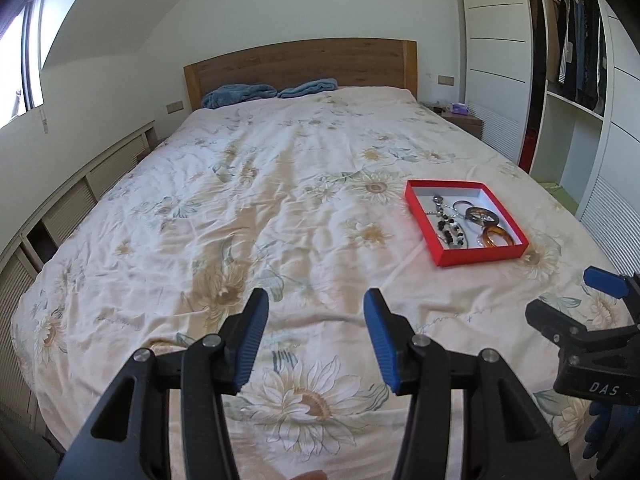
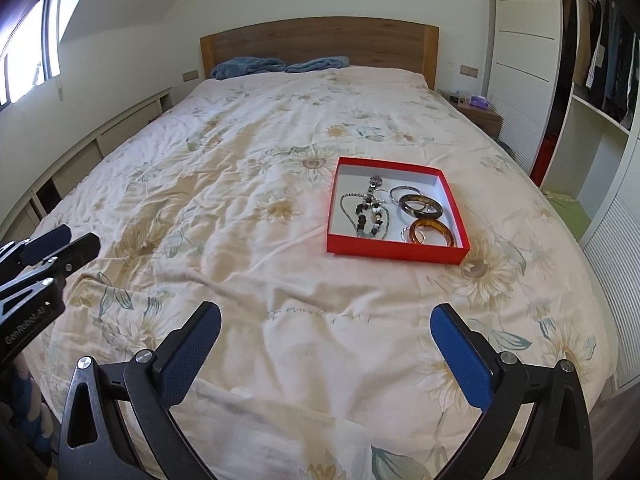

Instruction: Organize jewelry

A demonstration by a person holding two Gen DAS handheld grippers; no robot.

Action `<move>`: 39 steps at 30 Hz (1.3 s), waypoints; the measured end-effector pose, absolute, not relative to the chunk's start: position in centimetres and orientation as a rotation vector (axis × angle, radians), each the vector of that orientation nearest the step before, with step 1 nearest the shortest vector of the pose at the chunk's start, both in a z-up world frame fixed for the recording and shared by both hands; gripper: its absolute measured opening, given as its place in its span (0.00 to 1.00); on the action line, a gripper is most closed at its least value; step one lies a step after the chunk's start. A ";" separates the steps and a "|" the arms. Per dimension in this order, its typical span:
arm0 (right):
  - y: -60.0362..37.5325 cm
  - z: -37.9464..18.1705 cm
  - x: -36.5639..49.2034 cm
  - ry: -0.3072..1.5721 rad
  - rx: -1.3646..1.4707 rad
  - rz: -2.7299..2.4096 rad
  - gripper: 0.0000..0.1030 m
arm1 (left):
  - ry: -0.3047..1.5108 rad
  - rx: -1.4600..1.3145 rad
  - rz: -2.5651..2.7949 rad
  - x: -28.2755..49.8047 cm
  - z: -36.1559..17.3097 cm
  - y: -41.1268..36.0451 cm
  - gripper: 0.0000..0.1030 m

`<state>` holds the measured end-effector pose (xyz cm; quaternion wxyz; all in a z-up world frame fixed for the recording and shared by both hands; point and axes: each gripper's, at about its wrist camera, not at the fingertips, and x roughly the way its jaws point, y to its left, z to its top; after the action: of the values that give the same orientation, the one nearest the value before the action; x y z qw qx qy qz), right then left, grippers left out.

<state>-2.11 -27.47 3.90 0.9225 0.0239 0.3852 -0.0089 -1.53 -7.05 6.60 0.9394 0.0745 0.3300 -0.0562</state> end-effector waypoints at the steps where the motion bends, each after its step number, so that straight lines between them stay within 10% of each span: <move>1: -27.5 3.9 -2.2 0.790 0.048 -0.019 1.00 | 0.672 0.152 -0.112 -1.7 6.6 -7.0 0.46; 39: -27.7 2.8 -3.4 0.786 -0.004 -0.039 1.00 | 0.762 0.124 -0.103 -1.8 3.7 -6.2 0.48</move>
<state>-3.42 -27.72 2.78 0.9235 -0.0019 0.3831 -0.0189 -1.77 -6.18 3.73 0.9251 0.0605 0.3715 -0.0503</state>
